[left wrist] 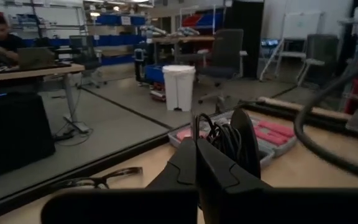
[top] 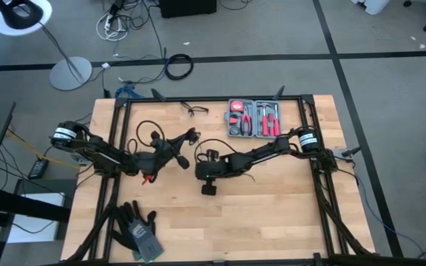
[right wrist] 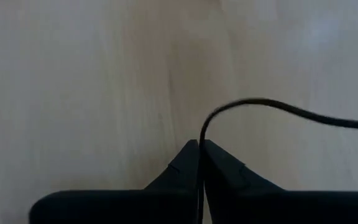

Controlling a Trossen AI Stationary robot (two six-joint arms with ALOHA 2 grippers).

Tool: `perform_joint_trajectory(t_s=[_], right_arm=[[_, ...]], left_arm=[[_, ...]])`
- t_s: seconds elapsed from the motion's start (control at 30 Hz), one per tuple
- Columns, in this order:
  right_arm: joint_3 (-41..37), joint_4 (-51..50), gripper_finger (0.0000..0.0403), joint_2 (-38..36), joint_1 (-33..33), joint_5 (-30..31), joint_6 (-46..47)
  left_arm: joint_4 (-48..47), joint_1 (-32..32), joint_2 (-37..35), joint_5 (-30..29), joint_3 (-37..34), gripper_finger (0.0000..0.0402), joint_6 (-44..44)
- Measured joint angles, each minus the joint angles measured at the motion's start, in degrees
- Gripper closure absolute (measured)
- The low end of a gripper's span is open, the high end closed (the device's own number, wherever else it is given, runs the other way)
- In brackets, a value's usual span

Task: Coil cords
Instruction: Coil the black wire onto the spool

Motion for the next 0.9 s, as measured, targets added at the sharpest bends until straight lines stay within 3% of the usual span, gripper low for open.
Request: perform_joint_trajectory(t_s=[0.27,0.47,0.57,0.67,0.8,0.9], right_arm=[[-2.5,1.4,0.0359,-0.6,1.9,4.0,3.3],[-11.4,6.7,0.0366,-8.0,3.8,10.8,5.7],[-20.2,17.8,0.0369,-13.7,4.5,12.5,6.2],[-30.0,36.6,0.0369,-16.4,4.6,12.4,6.3],[-39.0,61.0,0.0364,-14.7,4.5,12.5,7.5],[-41.6,73.4,0.0354,-11.6,4.2,12.4,8.4]], left_arm=[[9.9,-1.0,-0.1,-0.3,-4.2,0.0402,0.0],[14.3,-1.9,-0.1,-0.7,-6.8,0.0402,0.1],[16.4,-2.1,-0.1,-0.5,-7.0,0.0402,2.0],[16.7,-2.2,-0.1,1.1,-6.9,0.0402,2.6],[16.0,-2.2,-0.1,3.4,-6.3,0.0402,3.7],[14.7,-2.3,-0.1,5.8,-4.7,0.0402,5.9]])
